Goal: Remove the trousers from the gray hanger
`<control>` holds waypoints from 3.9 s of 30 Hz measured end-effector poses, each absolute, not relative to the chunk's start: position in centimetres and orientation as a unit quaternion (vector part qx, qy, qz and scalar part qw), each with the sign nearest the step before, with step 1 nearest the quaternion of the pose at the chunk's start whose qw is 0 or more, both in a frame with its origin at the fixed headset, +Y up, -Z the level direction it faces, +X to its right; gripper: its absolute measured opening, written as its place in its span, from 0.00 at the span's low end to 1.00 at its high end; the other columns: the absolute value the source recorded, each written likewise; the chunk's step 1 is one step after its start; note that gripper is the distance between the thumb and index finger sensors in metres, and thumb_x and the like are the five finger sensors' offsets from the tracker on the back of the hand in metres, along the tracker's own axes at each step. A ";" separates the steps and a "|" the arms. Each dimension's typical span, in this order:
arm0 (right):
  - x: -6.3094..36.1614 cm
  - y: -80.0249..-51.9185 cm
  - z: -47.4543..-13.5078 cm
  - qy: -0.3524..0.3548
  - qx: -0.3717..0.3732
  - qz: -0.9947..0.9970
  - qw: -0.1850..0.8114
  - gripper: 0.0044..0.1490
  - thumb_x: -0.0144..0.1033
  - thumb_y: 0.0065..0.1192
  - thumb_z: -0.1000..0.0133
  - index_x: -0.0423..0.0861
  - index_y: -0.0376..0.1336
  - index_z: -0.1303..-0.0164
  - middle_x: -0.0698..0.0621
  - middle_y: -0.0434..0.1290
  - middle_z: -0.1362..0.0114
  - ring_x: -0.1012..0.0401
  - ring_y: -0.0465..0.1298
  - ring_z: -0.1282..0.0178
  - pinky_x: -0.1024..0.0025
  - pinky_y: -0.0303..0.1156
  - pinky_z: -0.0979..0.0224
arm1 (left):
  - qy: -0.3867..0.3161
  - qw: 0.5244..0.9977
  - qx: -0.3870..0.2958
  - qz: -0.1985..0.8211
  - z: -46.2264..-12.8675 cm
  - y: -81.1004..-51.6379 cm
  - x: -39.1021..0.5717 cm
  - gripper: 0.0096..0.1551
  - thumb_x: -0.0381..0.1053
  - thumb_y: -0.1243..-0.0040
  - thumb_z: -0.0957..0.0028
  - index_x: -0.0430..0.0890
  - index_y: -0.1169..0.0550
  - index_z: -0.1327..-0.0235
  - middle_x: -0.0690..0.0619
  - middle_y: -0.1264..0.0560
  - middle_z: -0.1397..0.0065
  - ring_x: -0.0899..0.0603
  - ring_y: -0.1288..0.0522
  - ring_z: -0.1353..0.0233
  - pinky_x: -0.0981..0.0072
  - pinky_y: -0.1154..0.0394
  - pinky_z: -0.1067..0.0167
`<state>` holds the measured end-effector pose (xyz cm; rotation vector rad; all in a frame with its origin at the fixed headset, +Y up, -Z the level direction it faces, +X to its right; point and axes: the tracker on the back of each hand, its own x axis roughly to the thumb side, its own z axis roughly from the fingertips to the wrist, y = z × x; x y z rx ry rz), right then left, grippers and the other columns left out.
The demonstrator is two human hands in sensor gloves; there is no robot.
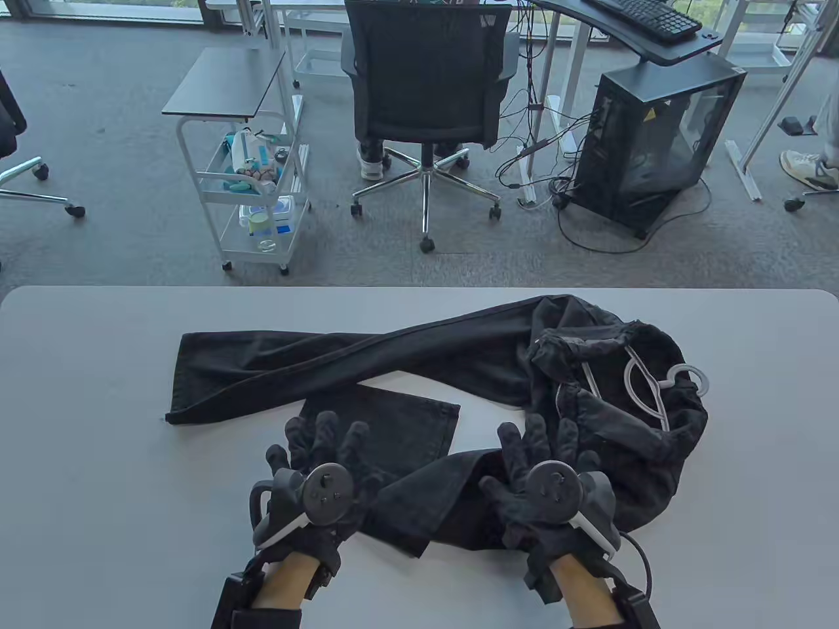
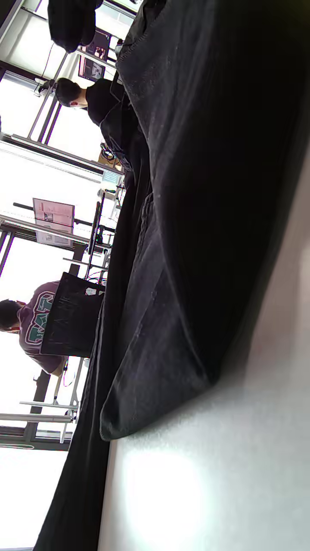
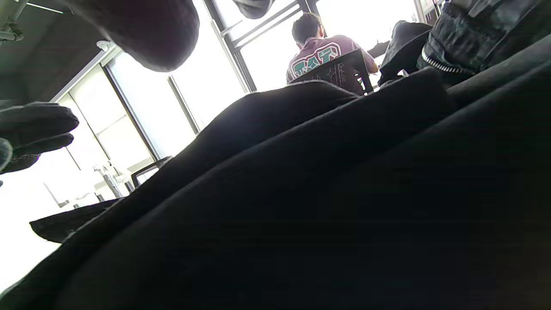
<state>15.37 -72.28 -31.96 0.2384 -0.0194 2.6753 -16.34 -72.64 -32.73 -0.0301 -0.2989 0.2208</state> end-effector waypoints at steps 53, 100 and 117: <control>35.9 -77.1 -42.6 0.108 -0.393 0.897 0.169 0.61 0.53 0.65 0.43 0.27 0.37 0.25 0.34 0.58 0.28 0.37 0.64 0.35 0.44 0.69 0.39 | -0.126 0.980 0.015 0.152 -32.1 -70.9 -17.1 0.48 0.71 0.60 0.40 0.51 0.58 0.15 0.32 0.59 0.12 0.13 0.63 0.23 0.13 0.59 0.41; 15.5 -66.4 -27.3 -0.187 0.191 0.887 0.376 0.39 0.32 0.72 0.57 0.53 0.63 0.32 0.53 0.74 0.41 0.53 0.75 0.46 0.51 0.77 0.41 | -0.108 0.939 0.173 0.277 -28.5 -67.5 -15.9 0.62 0.83 0.62 0.44 0.44 0.66 0.18 0.22 0.70 0.19 0.07 0.72 0.31 0.09 0.61 0.47; 16.7 -66.6 -27.2 -0.227 0.225 0.874 0.366 0.39 0.34 0.76 0.62 0.57 0.67 0.37 0.56 0.77 0.44 0.57 0.79 0.47 0.52 0.78 0.39 | 0.007 0.842 0.141 0.520 -31.0 -71.3 -24.0 0.51 0.69 0.50 0.38 0.33 0.45 0.21 0.15 0.42 0.27 0.18 0.29 0.40 0.23 0.31 0.48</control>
